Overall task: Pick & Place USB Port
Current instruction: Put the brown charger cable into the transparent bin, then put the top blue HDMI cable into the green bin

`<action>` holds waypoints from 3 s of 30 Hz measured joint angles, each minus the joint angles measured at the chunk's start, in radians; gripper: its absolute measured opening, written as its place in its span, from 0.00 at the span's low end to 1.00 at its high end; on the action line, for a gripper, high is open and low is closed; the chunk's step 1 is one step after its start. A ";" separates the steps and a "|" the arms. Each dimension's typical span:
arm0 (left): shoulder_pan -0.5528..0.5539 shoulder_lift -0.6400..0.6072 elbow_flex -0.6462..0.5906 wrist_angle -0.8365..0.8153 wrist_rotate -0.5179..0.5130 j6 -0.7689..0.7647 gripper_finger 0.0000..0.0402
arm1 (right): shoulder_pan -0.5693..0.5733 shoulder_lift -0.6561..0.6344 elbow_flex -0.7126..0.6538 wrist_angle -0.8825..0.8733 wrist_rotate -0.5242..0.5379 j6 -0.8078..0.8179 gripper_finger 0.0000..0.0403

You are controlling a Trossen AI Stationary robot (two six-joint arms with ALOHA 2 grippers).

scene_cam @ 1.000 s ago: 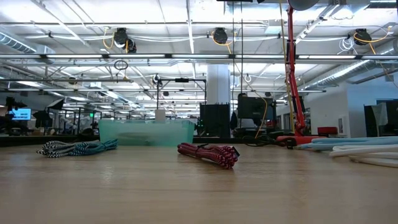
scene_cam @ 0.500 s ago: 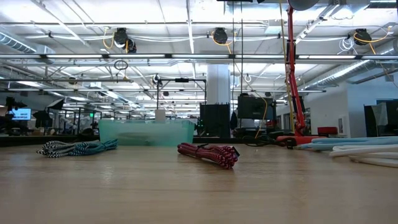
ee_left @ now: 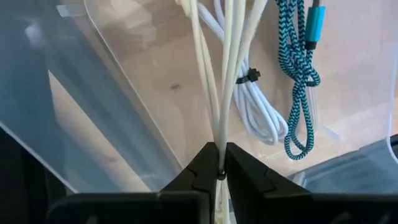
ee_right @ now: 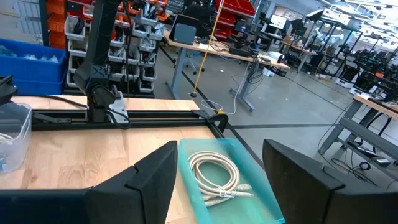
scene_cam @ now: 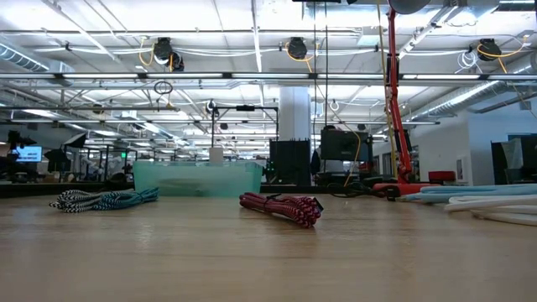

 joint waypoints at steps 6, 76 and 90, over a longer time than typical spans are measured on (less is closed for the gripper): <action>0.002 0.001 -0.005 -0.009 0.008 -0.026 0.15 | 0.000 0.000 0.000 0.000 0.000 0.000 0.56; 0.294 -0.101 0.285 -0.080 -0.928 1.377 0.00 | 0.000 0.000 0.000 -0.001 0.000 -0.015 0.56; 0.366 -0.101 0.284 -0.075 -0.906 1.292 0.05 | 0.000 0.000 0.000 -0.002 0.000 -0.019 0.56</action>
